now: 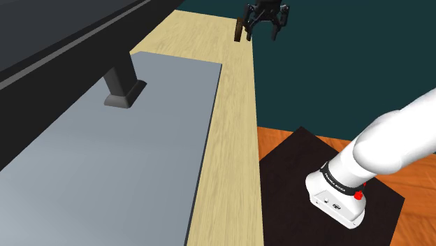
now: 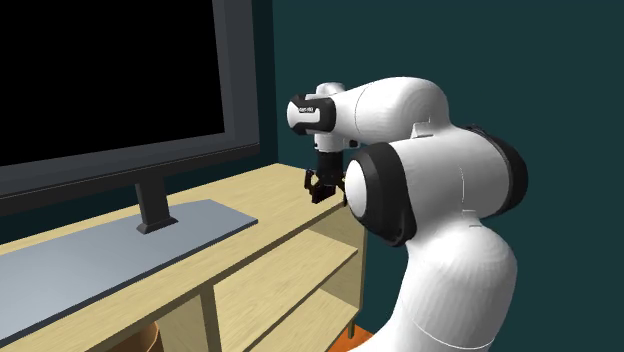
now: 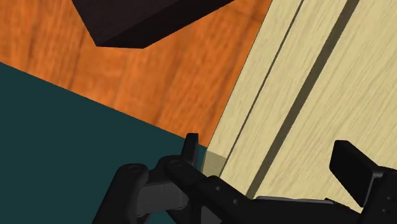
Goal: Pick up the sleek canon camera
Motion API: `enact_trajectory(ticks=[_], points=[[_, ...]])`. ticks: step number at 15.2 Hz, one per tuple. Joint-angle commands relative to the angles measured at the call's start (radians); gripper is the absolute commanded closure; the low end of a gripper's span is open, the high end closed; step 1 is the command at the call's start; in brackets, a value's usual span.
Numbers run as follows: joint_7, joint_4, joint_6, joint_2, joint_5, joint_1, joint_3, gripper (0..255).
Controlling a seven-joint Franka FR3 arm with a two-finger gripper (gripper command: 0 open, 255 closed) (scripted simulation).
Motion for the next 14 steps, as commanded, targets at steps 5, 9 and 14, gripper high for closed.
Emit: enact_trajectory(ticks=[5, 9, 14], points=[[0.224, 0.299, -0.045, 0.22, -0.002, -0.013, 0.011, 0], [0.336, 0.509, -0.096, 0.358, -0.01, -0.014, 0.003, 0], [0.333, 0.409, -0.02, 0.334, -0.007, -0.015, 0.002, 0]])
